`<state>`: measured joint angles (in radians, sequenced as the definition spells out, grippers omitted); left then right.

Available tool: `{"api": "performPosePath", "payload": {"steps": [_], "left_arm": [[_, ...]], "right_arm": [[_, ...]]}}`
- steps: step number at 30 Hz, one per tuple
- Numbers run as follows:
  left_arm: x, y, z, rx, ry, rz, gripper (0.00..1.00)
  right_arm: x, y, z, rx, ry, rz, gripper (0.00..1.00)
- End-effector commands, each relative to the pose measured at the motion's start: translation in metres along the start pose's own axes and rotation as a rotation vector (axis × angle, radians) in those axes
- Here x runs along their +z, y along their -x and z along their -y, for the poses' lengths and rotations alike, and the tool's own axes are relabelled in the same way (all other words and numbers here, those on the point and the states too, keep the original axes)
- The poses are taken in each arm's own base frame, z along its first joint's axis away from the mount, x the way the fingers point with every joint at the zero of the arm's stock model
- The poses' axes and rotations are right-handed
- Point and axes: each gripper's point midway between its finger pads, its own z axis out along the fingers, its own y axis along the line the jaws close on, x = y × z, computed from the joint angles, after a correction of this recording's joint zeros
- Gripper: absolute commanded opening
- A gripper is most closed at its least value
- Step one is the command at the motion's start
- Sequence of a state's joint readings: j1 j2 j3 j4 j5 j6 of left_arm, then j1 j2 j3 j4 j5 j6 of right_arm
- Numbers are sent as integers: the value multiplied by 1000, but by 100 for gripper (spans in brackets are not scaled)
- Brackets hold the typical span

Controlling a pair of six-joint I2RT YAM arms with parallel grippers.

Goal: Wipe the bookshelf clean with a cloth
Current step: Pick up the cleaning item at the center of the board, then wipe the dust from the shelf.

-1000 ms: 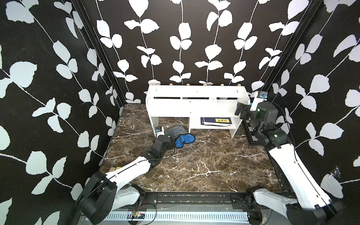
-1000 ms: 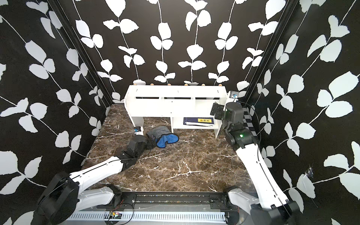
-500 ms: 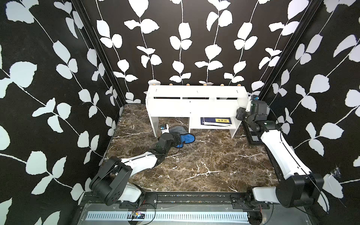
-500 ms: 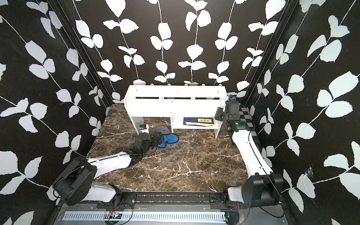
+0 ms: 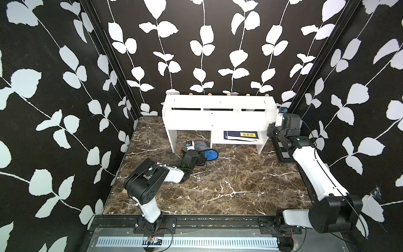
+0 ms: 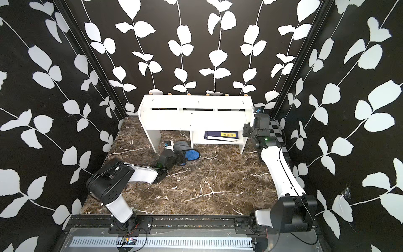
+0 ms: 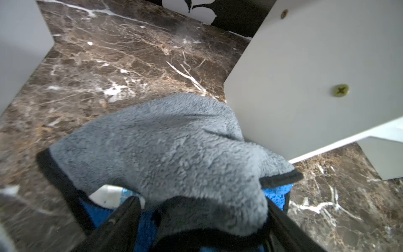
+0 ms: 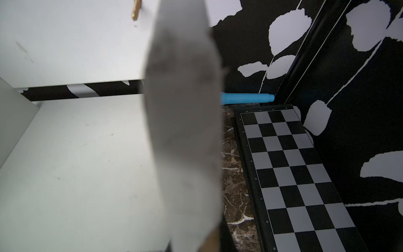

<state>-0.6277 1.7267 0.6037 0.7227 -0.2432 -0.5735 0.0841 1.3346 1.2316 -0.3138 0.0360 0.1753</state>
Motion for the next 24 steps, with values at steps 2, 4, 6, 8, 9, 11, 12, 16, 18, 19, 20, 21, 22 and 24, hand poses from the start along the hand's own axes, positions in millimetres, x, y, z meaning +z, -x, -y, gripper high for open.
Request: {"api": "performPosePath", "payload": {"steps": [2,4,6,8,9,11,12,16,18,19,20,21,22,24], "left_arm": [[0,5,7,-43,-46,49,52],[1,2,7,-44,-52,46,32],[1,0,8,-37,-60,42,12],[2,2,9,-30,-67,49,0],[1,6,11,-24,-74,65,0],[-2,20,23,13,-124,116,0],[-5,31,32,41,-163,157,0],[-8,74,67,93,-307,253,0],[-8,98,78,74,-374,291,0],[-8,107,81,67,-392,306,0],[-9,115,83,62,-405,326,0],[-11,122,86,60,-418,345,0],[-13,129,88,58,-431,362,0],[-18,138,95,58,-462,389,0]], "right_arm": [[-10,21,-14,73,69,81,0],[-11,23,-12,75,61,88,0],[-14,25,-10,82,59,98,0],[-15,27,-9,92,60,106,0],[-16,28,-9,93,62,108,0],[-18,29,-7,96,61,116,0],[-19,29,-7,97,65,121,0],[-21,31,-9,110,94,151,0],[-24,33,-10,114,104,167,0],[-25,34,-10,117,106,169,0],[-26,34,-10,115,105,169,0],[-27,34,-10,114,104,171,0],[-27,34,-9,113,104,173,0],[-27,33,-9,111,103,172,0]]}}
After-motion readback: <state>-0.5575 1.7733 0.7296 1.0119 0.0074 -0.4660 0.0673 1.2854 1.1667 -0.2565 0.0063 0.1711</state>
